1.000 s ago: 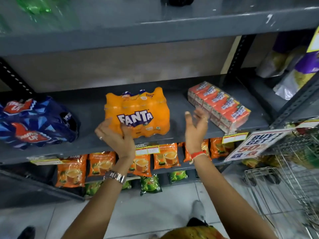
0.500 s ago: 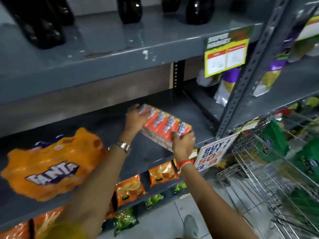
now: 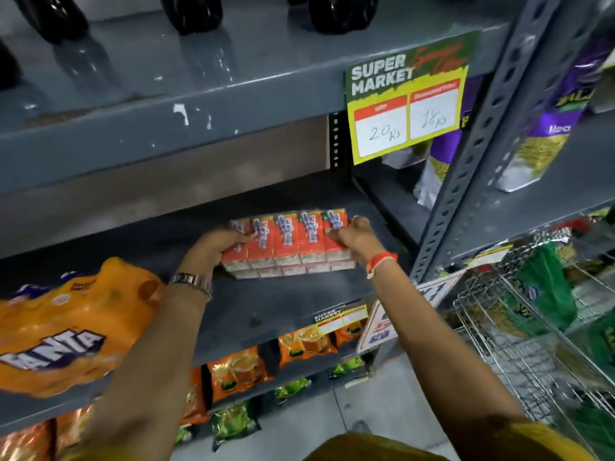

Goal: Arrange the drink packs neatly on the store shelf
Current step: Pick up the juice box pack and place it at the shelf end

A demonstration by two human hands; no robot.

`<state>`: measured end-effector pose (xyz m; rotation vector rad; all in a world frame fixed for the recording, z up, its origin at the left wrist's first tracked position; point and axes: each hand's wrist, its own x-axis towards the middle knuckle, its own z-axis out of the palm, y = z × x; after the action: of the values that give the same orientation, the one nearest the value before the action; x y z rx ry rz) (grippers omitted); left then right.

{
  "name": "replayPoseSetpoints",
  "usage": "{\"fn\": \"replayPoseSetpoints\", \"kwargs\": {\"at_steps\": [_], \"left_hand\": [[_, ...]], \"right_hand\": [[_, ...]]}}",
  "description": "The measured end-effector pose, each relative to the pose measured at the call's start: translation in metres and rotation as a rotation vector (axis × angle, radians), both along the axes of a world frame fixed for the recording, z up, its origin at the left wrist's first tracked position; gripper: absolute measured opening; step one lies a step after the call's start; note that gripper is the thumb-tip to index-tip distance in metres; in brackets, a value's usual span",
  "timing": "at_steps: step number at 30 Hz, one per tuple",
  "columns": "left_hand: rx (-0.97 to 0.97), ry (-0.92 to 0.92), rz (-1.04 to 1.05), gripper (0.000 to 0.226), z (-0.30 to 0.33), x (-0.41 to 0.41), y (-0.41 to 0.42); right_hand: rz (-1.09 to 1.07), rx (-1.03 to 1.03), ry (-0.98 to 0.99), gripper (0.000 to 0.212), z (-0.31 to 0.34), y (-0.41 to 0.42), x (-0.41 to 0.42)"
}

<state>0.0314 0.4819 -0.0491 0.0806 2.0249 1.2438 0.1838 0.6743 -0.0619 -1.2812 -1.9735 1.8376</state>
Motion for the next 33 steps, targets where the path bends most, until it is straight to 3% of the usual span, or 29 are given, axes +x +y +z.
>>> {"fn": "replayPoseSetpoints", "kwargs": {"at_steps": [3,4,7,11,14,19,21,23,26,29,33], "left_hand": [[-0.036,0.170,0.054,0.043,-0.007,0.005,-0.011],[-0.031,0.229,0.062,0.042,-0.008,0.008,-0.014],[0.024,0.425,0.161,0.046,-0.014,0.022,-0.020],[0.088,0.586,0.250,0.064,-0.029,0.039,-0.028],[0.193,0.614,0.227,0.059,-0.041,0.055,-0.033],[0.279,0.620,0.252,0.053,-0.057,0.076,-0.042],[0.244,0.689,0.328,0.065,-0.054,0.092,-0.037],[0.199,0.773,0.504,0.073,-0.051,0.115,-0.027],[0.259,0.721,0.508,0.069,-0.052,0.147,-0.003],[0.305,0.534,0.309,0.082,-0.047,0.160,0.018],[0.301,0.380,0.262,0.085,-0.040,0.144,0.029]], "right_hand": [[0.116,0.035,0.039,0.015,0.004,0.008,-0.001],[0.143,0.075,0.068,0.021,0.000,0.013,-0.005],[0.198,0.200,0.185,0.064,-0.034,0.033,-0.020],[0.170,0.223,0.315,0.072,-0.013,0.004,0.006],[0.129,0.245,0.418,0.067,-0.021,-0.004,0.013],[-0.115,0.041,0.545,0.031,-0.012,-0.012,0.014],[-0.138,-0.054,0.560,0.021,0.000,-0.011,0.009],[-0.103,-0.056,0.496,0.030,0.003,-0.005,-0.005],[-0.010,0.015,0.382,0.034,0.001,0.004,-0.013],[-0.009,0.071,0.416,0.030,-0.006,0.013,-0.006],[-0.100,0.116,0.441,0.027,-0.018,0.010,0.012]]}}
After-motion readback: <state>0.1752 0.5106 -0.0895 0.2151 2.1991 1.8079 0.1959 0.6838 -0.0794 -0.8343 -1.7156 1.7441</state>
